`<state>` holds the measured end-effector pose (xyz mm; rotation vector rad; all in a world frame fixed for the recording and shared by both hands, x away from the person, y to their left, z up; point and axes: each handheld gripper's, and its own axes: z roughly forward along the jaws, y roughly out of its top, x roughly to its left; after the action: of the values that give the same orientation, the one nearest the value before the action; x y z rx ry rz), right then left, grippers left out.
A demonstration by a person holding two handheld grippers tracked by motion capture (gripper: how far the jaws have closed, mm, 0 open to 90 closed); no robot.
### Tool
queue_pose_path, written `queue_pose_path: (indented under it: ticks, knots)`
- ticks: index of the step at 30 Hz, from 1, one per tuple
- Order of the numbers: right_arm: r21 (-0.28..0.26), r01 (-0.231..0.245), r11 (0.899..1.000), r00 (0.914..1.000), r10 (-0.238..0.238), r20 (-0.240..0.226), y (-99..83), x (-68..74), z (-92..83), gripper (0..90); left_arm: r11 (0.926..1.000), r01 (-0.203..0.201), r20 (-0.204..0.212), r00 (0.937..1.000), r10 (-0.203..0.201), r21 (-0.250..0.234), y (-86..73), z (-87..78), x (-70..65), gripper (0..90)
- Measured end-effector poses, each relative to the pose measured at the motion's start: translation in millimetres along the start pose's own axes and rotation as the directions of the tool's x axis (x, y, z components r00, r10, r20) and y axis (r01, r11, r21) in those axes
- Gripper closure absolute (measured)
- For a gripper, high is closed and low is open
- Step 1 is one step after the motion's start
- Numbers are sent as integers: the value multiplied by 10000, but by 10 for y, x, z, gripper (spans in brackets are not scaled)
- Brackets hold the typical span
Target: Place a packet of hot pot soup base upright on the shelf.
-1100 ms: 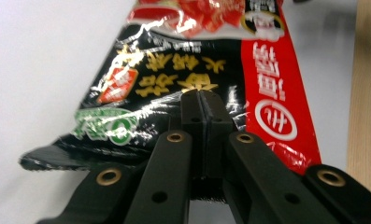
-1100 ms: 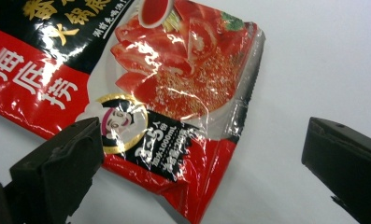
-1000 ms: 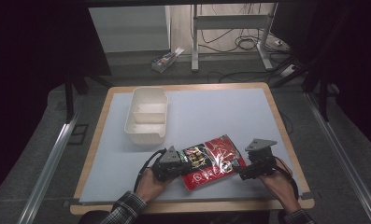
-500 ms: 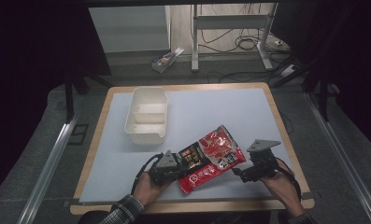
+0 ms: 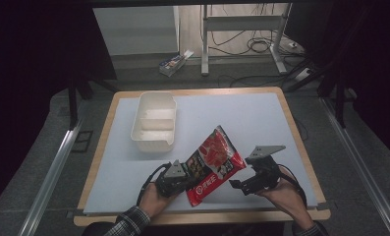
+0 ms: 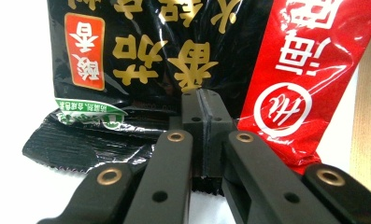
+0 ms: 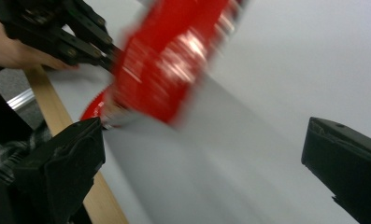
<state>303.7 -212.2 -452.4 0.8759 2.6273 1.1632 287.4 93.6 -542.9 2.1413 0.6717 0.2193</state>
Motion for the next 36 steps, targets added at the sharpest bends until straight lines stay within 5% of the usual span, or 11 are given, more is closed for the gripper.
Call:
queue_pose_path:
  ticks: [6,13,18,23,28,36]
  knots:
    - [-122,-291,9995,9996,291,-22,179,67,33,32,10000,52,-24,10000,-52,-17,-1,2,-8,900]
    - [-33,-522,9986,9983,522,277,436,97,216,278,10000,37,-56,10000,-37,-24,1,2,-10,900]
    - [269,-898,9956,9960,897,51,525,70,354,496,9998,174,75,9998,-174,-44,0,-1,11,899]
    - [141,-1797,9836,9825,1801,-479,543,-18,346,655,9997,218,243,9995,-221,107,36,-33,44,877]
    - [-87,-1958,9806,9774,1944,-834,572,-43,332,714,9996,145,5,9999,-145,-248,69,-137,38,817]
    - [-467,-1656,9851,9829,1610,-898,691,-31,272,733,9987,-150,-585,9982,122,-487,77,-229,-4,611]
